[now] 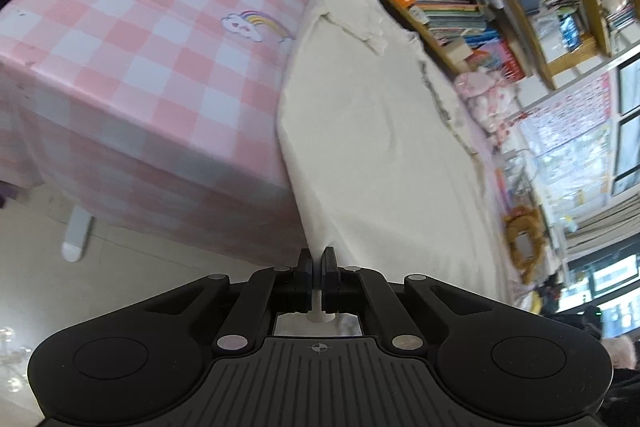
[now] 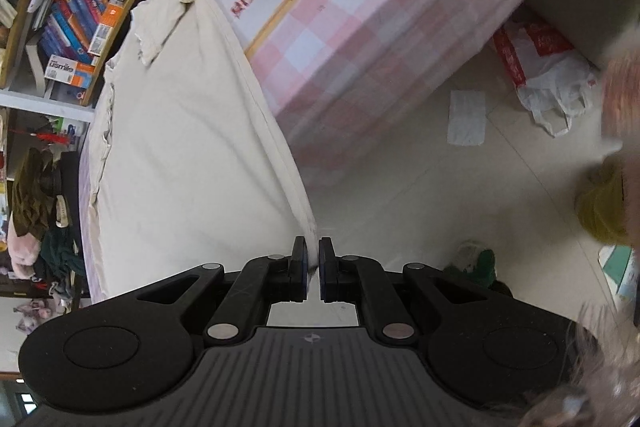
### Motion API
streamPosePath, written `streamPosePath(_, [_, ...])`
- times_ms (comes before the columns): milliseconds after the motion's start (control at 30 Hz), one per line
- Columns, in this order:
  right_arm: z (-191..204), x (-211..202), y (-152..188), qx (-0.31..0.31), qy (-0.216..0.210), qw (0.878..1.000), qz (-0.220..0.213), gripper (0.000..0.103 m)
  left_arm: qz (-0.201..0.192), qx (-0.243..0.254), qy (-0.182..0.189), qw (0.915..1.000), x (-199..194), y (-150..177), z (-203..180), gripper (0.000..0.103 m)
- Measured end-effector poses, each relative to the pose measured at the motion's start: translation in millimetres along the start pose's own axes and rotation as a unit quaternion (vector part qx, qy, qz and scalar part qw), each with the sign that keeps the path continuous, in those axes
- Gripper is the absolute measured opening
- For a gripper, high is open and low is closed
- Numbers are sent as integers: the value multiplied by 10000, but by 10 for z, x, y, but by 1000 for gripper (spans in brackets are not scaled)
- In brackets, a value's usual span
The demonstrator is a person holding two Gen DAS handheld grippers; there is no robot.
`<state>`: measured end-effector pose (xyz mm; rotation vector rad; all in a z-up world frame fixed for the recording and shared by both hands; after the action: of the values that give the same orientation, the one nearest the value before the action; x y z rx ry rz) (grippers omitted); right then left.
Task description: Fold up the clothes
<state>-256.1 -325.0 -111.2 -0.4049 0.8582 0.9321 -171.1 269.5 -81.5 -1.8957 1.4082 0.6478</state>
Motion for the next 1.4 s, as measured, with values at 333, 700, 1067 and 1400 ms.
streamPosePath(333, [67, 33, 1, -230, 331, 9992, -69, 5, 264, 615, -450, 9967, 94, 33, -43, 2])
streamPosePath(700, [304, -185, -16, -167, -190, 9995, -206, 5, 132, 337, -509, 9981, -5, 11, -213, 2])
streamPosePath(1067, [1038, -685, -691, 53, -1938, 9718, -1345, 5, -1573, -932, 1548, 9709, -339, -795, -456, 1])
streamPosePath(1400, [1699, -512, -2022, -133, -2744, 9466, -1690, 5, -2907, -1600, 2018, 9215, -152, -1899, -730, 1])
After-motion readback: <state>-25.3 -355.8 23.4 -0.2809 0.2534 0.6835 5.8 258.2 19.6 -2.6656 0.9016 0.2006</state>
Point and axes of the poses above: each gripper's, at about its wrist camera, not at the fingertips, and x roughly the way its jaws point, z to its left, y to its underside, the point moved 7 cm from there along x, roughly the way its jaws point, and after that the axes turned 12 degrees about z, right-handed, at the moved point
